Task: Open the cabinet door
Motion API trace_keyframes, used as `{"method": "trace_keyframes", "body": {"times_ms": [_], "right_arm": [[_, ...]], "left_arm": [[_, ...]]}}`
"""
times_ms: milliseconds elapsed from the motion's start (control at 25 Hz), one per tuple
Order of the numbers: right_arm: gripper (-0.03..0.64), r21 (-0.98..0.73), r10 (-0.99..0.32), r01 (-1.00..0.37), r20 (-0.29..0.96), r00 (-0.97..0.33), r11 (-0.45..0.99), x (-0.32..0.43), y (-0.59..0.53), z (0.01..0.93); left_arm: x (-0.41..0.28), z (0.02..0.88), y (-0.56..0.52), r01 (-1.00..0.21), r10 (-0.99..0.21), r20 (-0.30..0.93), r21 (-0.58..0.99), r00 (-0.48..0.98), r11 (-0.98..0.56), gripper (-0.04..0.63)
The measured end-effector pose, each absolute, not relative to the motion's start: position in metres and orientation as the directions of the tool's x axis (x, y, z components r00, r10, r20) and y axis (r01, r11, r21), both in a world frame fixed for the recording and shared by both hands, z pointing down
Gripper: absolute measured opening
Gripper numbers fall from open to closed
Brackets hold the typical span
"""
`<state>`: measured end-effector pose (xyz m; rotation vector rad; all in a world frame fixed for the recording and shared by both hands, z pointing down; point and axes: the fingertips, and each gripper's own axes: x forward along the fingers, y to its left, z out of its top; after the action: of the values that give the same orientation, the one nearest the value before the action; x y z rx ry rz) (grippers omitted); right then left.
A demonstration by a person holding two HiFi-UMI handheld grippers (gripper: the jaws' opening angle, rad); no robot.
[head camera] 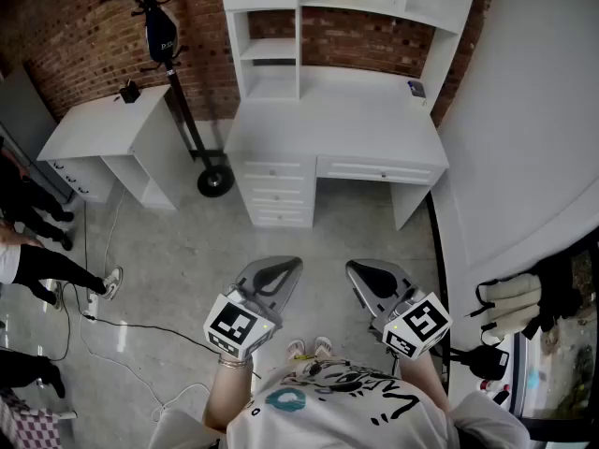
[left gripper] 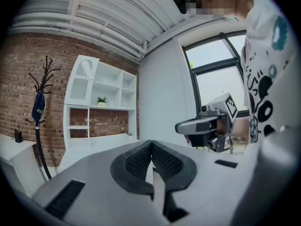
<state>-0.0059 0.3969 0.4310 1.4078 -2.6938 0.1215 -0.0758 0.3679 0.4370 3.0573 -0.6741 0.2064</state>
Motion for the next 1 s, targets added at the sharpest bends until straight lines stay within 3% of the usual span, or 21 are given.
{"method": "trace_keyframes", "body": {"times_ms": [1000], "right_arm": [[0.028, -0.027, -0.797, -0.803, 0.104, -0.595, 0.595, -0.023, 0.374, 0.436]], "left_arm": [[-0.099, 0.451, 0.343, -0.452, -0.446, 0.126, 0.025, 0.886, -0.892, 0.014]]}}
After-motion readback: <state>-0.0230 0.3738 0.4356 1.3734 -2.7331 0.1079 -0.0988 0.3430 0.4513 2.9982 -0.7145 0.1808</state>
